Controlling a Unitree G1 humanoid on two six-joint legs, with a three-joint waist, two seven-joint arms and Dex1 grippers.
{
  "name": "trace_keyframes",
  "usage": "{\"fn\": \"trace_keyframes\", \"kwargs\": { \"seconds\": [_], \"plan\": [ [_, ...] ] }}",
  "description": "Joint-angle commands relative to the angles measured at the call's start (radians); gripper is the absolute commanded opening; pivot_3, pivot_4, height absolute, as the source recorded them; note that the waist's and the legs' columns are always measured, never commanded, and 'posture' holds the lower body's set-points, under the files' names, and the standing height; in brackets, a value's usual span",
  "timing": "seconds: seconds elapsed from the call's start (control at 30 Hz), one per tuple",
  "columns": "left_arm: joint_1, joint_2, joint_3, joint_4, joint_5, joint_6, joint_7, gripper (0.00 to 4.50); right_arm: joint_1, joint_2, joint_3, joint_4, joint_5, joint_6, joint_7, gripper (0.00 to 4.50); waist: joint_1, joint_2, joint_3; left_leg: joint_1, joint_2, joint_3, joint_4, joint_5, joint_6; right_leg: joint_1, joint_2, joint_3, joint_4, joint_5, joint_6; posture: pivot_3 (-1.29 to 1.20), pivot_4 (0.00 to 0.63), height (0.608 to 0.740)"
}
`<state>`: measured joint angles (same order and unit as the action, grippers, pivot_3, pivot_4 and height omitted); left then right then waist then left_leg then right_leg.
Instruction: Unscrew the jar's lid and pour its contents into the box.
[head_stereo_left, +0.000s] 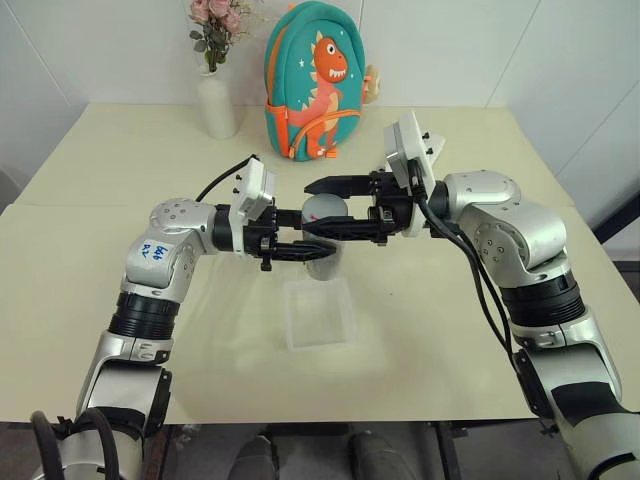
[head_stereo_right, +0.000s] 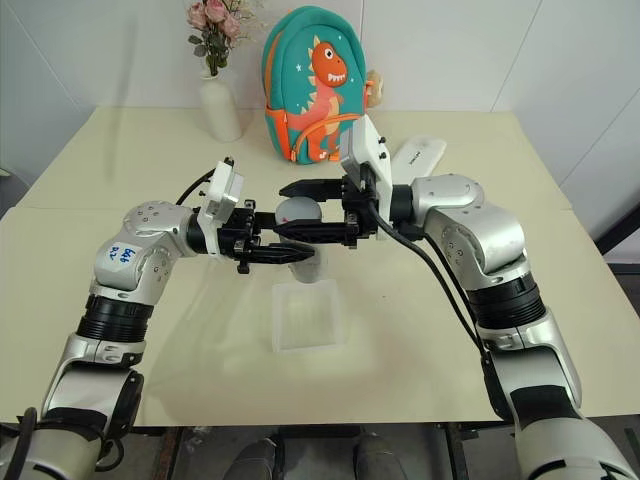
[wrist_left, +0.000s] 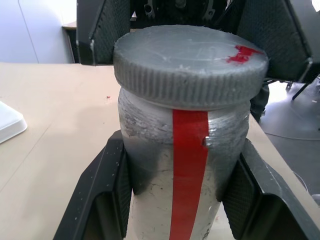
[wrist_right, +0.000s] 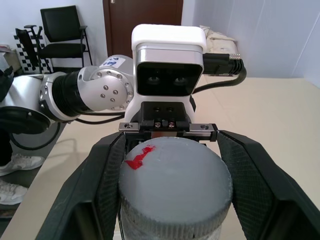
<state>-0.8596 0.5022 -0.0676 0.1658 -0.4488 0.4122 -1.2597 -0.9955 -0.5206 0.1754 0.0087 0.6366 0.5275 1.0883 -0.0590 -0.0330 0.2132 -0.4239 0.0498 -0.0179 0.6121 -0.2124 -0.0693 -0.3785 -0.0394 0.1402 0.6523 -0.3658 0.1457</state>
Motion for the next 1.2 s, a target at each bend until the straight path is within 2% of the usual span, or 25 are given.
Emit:
{"fn": "trace_keyframes", "kwargs": {
  "seconds": [0.03, 0.43, 1.2],
  "plan": [
    [0.026, -0.001, -0.061, -0.003, 0.006, -0.007, -0.082, 1.99, -0.026, -0.034, -0.147, -0.02, -0.017, -0.046, -0.072, 2.56, 0.0, 0.0, 0.0, 0.0, 0.0, 0.0, 0.0, 0.0, 0.0, 0.0, 0.0, 0.0, 0.0, 0.0, 0.0, 0.0, 0.15, 0.74],
    [0.034, 0.015, -0.071, -0.002, 0.0, 0.01, -0.109, 1.99, -0.018, -0.047, -0.177, -0.043, 0.029, 0.001, -0.059, 2.56, 0.0, 0.0, 0.0, 0.0, 0.0, 0.0, 0.0, 0.0, 0.0, 0.0, 0.0, 0.0, 0.0, 0.0, 0.0, 0.0, 0.15, 0.74],
    [0.059, 0.026, -0.127, 0.035, 0.027, -0.019, -0.135, 1.99, -0.211, -0.068, -0.166, 0.183, -0.083, -0.137, 0.049, 2.56, 0.0, 0.001, 0.001, 0.0, 0.0, 0.0, 0.0, 0.0, 0.0, 0.0, 0.0, 0.0, 0.0, 0.0, 0.0, 0.0, 0.15, 0.74]
  ]
}}
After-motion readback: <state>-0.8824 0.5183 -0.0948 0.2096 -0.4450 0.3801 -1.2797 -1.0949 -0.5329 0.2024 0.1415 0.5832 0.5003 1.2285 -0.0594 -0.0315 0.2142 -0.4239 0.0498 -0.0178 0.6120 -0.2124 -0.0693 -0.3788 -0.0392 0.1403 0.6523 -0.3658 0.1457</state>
